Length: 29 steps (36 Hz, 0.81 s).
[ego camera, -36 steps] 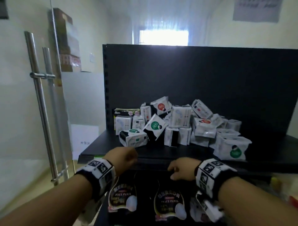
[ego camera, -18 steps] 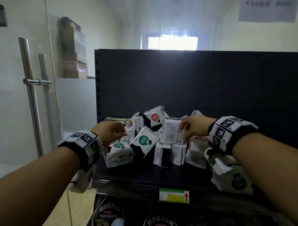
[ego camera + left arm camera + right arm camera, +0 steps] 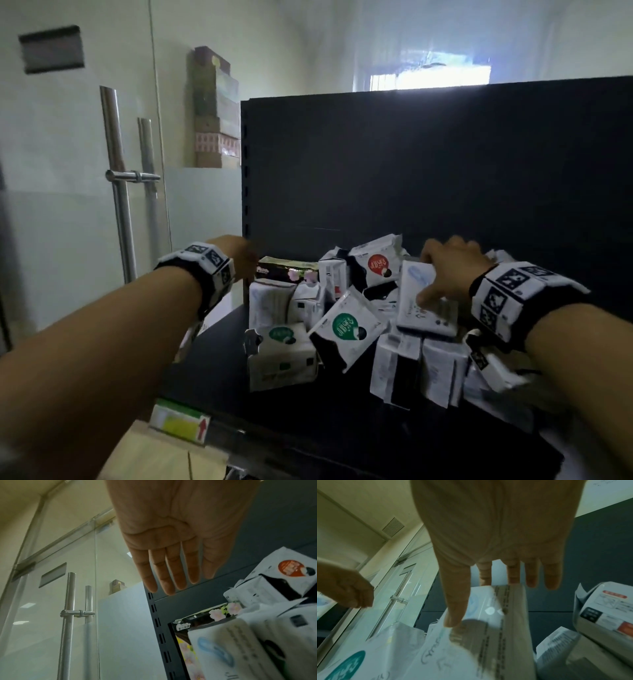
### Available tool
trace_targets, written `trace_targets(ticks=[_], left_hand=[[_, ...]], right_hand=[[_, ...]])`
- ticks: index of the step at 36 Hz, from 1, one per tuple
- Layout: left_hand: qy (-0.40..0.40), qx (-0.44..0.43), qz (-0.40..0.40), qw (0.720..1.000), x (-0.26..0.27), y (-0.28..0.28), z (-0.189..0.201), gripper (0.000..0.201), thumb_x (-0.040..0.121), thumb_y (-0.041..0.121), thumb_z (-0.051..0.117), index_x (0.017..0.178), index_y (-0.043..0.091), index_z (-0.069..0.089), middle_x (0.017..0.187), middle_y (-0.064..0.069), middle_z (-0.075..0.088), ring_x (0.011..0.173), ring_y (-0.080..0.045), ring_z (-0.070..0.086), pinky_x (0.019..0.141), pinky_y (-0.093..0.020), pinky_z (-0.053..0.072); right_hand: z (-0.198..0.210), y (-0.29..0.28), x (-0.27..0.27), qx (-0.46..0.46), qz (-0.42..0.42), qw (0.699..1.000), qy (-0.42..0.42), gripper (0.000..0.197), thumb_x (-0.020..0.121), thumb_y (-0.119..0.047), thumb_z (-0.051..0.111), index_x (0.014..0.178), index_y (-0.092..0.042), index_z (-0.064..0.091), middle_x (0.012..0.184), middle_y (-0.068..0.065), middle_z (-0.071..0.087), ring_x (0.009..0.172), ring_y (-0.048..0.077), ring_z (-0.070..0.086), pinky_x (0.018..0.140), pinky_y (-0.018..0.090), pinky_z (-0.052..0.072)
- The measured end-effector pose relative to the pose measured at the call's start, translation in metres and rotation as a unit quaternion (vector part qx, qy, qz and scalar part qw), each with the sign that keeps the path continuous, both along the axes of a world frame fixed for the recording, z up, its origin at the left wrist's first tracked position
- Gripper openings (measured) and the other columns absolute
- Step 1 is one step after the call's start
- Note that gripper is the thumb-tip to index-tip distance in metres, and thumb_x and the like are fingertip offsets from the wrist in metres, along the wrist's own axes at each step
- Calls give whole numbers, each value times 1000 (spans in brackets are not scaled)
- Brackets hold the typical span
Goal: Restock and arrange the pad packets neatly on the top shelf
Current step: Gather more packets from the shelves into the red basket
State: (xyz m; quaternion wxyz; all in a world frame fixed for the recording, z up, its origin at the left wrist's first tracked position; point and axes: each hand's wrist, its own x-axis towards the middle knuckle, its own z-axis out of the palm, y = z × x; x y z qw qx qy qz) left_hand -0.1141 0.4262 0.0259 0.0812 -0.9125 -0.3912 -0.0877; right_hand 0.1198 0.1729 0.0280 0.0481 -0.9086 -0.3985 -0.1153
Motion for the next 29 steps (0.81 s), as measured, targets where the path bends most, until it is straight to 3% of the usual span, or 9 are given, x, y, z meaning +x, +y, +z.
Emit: trace_targets(ticks=[3, 5, 11, 14, 17, 20, 22, 25, 29], left_hand=[[64, 11, -21, 998, 10, 26, -3, 32, 90, 25, 59, 121, 21, 62, 125, -2, 60, 112, -24, 57, 90, -31, 47], [75, 5, -44, 996, 19, 45, -6, 36, 85, 24, 65, 121, 24, 62, 124, -2, 60, 111, -24, 57, 87, -30, 47], [80, -44, -128, 988, 52, 76, -43, 78, 68, 32, 82, 136, 27, 45, 136, 1, 51, 121, -22, 52, 93, -27, 44], [123, -18, -122, 985, 64, 84, -68, 107, 54, 39, 90, 143, 34, 30, 145, 6, 41, 128, -23, 47, 102, -39, 44], [133, 21, -97, 986, 71, 94, -85, 118, 44, 49, 90, 142, 34, 25, 141, 2, 45, 125, -25, 49, 100, -41, 46], [99, 58, -105, 988, 74, 101, -91, 92, 61, 46, 79, 138, 31, 32, 139, -2, 43, 127, -29, 44, 102, -43, 44], [81, 86, -101, 988, 74, 106, -93, 68, 73, 43, 68, 133, 27, 41, 138, -6, 41, 128, -32, 38, 103, -43, 42], [96, 109, -87, 985, 72, 109, -95, 51, 71, 37, 70, 117, 26, 53, 130, -5, 42, 120, -31, 38, 97, -40, 43], [83, 87, -57, 991, 64, 105, -100, 55, 70, 34, 70, 119, 28, 46, 126, -4, 41, 117, -29, 39, 92, -41, 43]], right_hand=[[-5, 5, 1, 30, 20, 998, 42, 61, 64, -43, 82, 101, -20, 39, 105, 7, 52, 89, 25, 54, 69, 35, 48], [-11, 7, 1, 49, 20, 997, 51, 61, 64, -41, 84, 96, -20, 36, 91, 2, 54, 76, 19, 55, 54, 29, 40], [-15, 3, -4, 86, 4, 995, 54, 60, 58, -40, 88, 80, -30, 32, 85, -6, 48, 70, 8, 47, 52, 25, 33], [-11, 2, -8, 72, -9, 996, 46, 63, 57, -43, 87, 78, -30, 30, 83, -7, 47, 68, 6, 45, 51, 24, 30], [-9, 4, -10, 57, -17, 998, 37, 66, 54, -45, 88, 83, -30, 31, 83, -7, 48, 69, 6, 47, 51, 23, 32], [-8, 5, -9, 63, -21, 997, 39, 75, 50, -45, 90, 97, -30, 33, 94, -7, 53, 77, 8, 50, 59, 25, 38], [-8, 6, -10, 62, -21, 997, 33, 93, 49, -45, 91, 119, -29, 33, 118, -1, 55, 100, 18, 53, 79, 33, 46], [-6, 7, -13, 16, -26, 999, 24, 131, 50, -52, 88, 150, -29, 7, 148, 7, 34, 134, 28, 35, 108, 43, 37], [-4, 5, -17, -67, -54, 996, 12, 109, 54, -60, 82, 145, -28, 30, 138, 4, 29, 132, 26, 29, 107, 42, 37]])
